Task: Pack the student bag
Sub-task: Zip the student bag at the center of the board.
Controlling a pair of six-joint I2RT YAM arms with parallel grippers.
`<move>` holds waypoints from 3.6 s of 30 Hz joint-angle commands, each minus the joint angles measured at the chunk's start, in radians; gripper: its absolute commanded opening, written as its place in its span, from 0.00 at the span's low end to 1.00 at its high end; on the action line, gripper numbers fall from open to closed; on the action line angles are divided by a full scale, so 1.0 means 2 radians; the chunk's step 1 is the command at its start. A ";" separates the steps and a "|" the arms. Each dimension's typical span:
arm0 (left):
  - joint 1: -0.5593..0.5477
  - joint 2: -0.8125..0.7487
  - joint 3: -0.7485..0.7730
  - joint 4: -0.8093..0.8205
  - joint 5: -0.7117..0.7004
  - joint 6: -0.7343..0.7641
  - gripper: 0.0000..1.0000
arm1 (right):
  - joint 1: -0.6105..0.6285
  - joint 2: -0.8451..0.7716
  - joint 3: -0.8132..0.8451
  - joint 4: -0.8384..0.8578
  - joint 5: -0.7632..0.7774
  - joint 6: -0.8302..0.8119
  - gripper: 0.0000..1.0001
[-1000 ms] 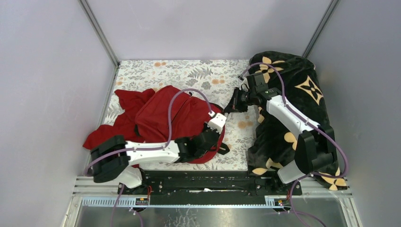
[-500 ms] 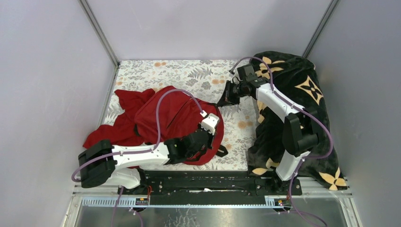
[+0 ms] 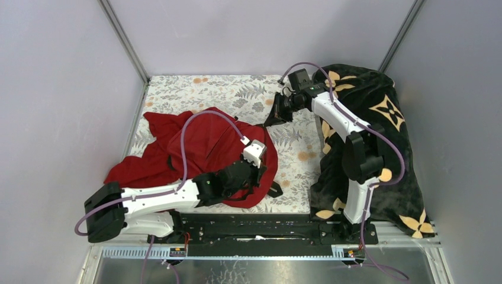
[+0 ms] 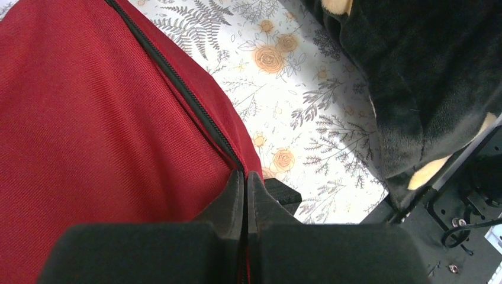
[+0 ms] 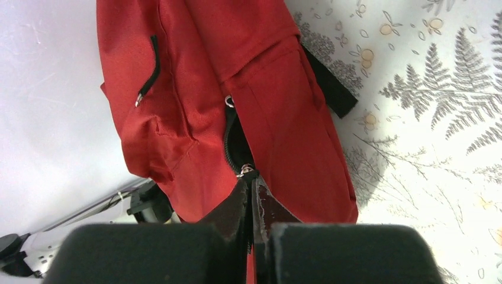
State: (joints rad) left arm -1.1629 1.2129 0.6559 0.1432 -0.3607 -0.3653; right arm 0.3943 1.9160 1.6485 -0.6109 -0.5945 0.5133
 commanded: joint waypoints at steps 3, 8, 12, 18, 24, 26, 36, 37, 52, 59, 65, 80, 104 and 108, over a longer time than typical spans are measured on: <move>-0.026 -0.047 -0.015 -0.070 0.095 -0.034 0.00 | -0.017 0.071 0.114 0.113 0.021 0.002 0.00; -0.030 -0.057 -0.014 -0.087 0.119 -0.042 0.00 | -0.017 0.099 0.158 0.100 -0.001 -0.011 0.00; -0.033 -0.058 -0.012 -0.100 0.125 -0.050 0.00 | -0.017 0.116 0.190 0.072 -0.023 -0.036 0.00; -0.034 -0.088 -0.011 -0.120 0.104 -0.056 0.00 | -0.017 0.105 0.182 0.060 -0.053 -0.059 0.25; -0.034 -0.105 0.007 -0.139 0.045 -0.039 0.00 | -0.020 0.015 0.060 0.137 -0.035 -0.023 0.65; -0.034 -0.104 0.018 -0.145 0.035 -0.032 0.00 | -0.025 -0.016 0.025 0.144 -0.007 -0.013 0.72; 0.054 -0.081 0.129 -0.239 0.017 -0.084 0.83 | -0.047 -0.187 -0.203 0.209 0.049 0.023 0.69; 0.095 -0.064 0.143 -0.251 0.055 -0.104 0.79 | -0.041 -0.200 -0.216 0.205 0.058 0.017 0.69; 0.197 0.149 0.274 -0.257 0.114 -0.282 0.65 | 0.007 -0.239 -0.324 0.241 0.070 0.028 0.65; 0.202 0.189 0.278 -0.255 0.045 -0.318 0.65 | 0.007 -0.237 -0.340 0.244 0.066 0.026 0.65; 0.225 0.227 0.282 -0.242 0.041 -0.334 0.57 | 0.017 -0.236 -0.357 0.251 0.040 0.025 0.68; 0.241 0.262 0.290 -0.211 0.085 -0.334 0.44 | 0.045 -0.215 -0.376 0.245 0.029 0.016 0.68; 0.244 0.229 0.269 -0.238 -0.012 -0.311 0.00 | 0.052 -0.199 -0.397 0.260 0.003 0.026 0.00; 0.250 0.220 0.263 -0.236 -0.023 -0.302 0.00 | 0.052 -0.201 -0.404 0.259 0.001 0.025 0.00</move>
State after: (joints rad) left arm -0.6888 1.6966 1.1957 -0.3367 -0.2829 -1.0100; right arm 0.4927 1.5200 0.8597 -0.0944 -0.5743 0.5720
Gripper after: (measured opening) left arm 0.012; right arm 0.022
